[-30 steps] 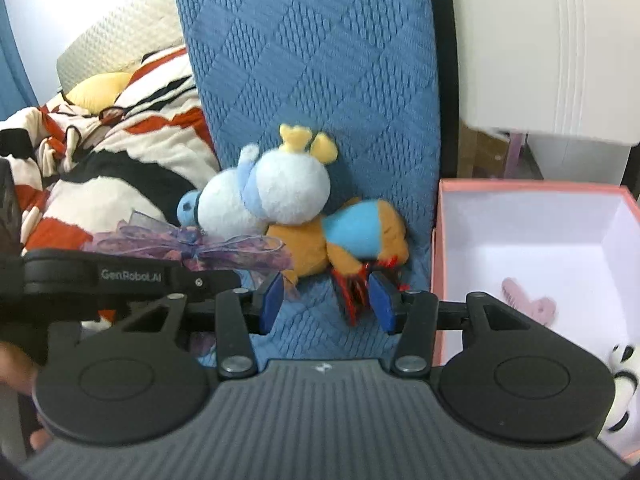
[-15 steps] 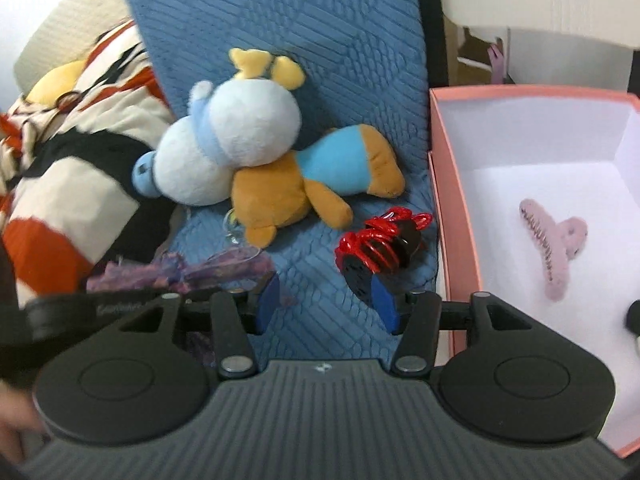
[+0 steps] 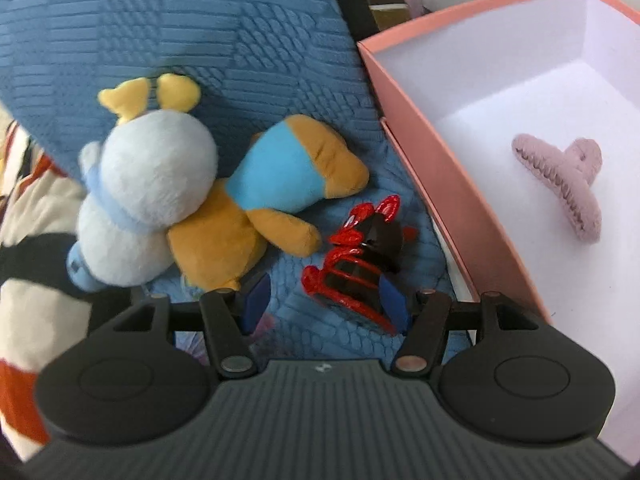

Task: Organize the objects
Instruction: 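Hold the lion in the right gripper and bring it beside the left gripper's tulle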

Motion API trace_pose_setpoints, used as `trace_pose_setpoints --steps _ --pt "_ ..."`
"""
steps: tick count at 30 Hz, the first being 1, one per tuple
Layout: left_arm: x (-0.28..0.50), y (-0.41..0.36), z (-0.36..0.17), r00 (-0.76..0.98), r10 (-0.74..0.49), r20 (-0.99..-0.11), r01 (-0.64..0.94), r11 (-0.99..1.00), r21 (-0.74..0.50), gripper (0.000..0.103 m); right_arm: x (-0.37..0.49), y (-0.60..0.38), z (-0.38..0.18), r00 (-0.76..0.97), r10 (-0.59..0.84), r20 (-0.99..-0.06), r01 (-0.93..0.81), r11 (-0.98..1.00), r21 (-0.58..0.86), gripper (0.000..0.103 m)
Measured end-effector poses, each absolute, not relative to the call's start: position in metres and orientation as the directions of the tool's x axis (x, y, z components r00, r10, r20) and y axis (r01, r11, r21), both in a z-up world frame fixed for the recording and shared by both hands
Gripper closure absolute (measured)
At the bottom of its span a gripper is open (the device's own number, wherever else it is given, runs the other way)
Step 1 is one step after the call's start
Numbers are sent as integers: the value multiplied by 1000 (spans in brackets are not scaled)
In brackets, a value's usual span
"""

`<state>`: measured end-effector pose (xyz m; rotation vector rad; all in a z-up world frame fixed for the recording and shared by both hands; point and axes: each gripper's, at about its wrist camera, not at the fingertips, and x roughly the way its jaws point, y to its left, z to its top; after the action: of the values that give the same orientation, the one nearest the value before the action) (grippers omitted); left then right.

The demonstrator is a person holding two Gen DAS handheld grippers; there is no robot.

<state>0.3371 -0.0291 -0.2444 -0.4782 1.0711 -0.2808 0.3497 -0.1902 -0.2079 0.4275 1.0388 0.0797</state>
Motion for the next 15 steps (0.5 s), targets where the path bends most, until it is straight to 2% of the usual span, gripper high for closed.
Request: trace_pose_setpoints --steps 5,10,15 --pt "343 -31 -248 453 -417 -788 -23 878 -478 90 361 -189 -224 497 201 -844 226 909 350 40" --pt "348 -31 -253 447 -418 -791 -43 873 -486 90 371 -194 -239 488 241 -839 306 853 423 39" --pt "348 -31 -256 446 -419 -791 -56 869 -492 90 382 -195 -255 454 275 -847 396 790 468 28"
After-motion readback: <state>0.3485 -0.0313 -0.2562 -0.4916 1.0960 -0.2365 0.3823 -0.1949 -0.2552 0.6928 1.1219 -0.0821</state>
